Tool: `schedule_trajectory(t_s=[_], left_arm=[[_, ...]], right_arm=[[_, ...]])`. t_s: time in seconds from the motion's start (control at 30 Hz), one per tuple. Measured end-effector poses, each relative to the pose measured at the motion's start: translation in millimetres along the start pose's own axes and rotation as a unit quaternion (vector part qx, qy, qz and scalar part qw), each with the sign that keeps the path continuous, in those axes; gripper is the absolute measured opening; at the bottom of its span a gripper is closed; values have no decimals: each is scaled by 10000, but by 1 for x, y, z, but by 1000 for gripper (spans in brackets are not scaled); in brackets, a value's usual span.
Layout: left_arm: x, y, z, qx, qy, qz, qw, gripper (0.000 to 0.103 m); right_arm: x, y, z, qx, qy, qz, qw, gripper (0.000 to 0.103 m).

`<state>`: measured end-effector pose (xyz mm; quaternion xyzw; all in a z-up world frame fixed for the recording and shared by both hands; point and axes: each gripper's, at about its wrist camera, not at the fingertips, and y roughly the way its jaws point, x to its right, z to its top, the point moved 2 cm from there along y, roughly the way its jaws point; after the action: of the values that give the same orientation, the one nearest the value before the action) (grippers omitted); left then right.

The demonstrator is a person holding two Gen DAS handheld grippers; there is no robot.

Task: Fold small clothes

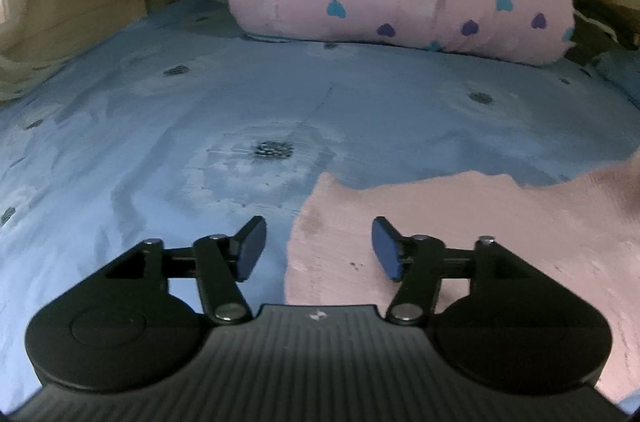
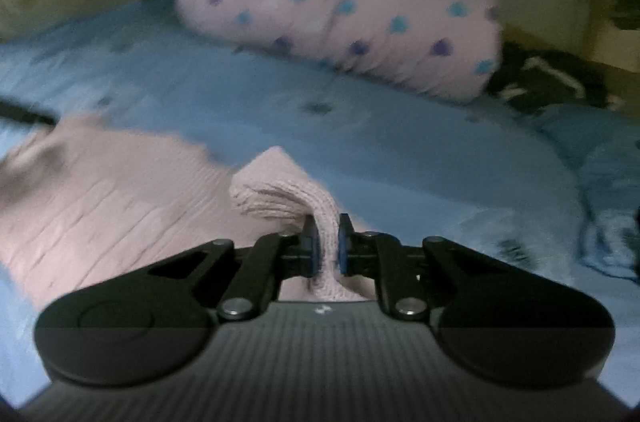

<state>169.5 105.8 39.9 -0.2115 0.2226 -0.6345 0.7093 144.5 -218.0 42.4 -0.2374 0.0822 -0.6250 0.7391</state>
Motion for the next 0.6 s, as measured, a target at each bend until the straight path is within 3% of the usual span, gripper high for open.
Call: schedule_trajectory(t_s=[0.1, 0.3, 0.4, 0.5, 0.6], left_arm=[[6, 0, -3, -75, 128, -71, 9999, 72], [14, 3, -10, -237, 322, -65, 9992, 75], [13, 2, -10, -260, 343, -120, 9990, 76], [14, -3, -11, -319, 326, -259, 9986, 77], [18, -7, -15, -406, 337, -468, 9975, 77]], right_arm=[[30, 1, 4, 79, 396, -430, 9983, 12], [64, 33, -16, -597, 855, -803, 9913, 20], [72, 26, -22, -570, 1025, -1111, 9869, 20], [68, 0, -20, -272, 1077, -1117, 9875, 20], [56, -23, -16, -23, 915, -678, 9935, 20]])
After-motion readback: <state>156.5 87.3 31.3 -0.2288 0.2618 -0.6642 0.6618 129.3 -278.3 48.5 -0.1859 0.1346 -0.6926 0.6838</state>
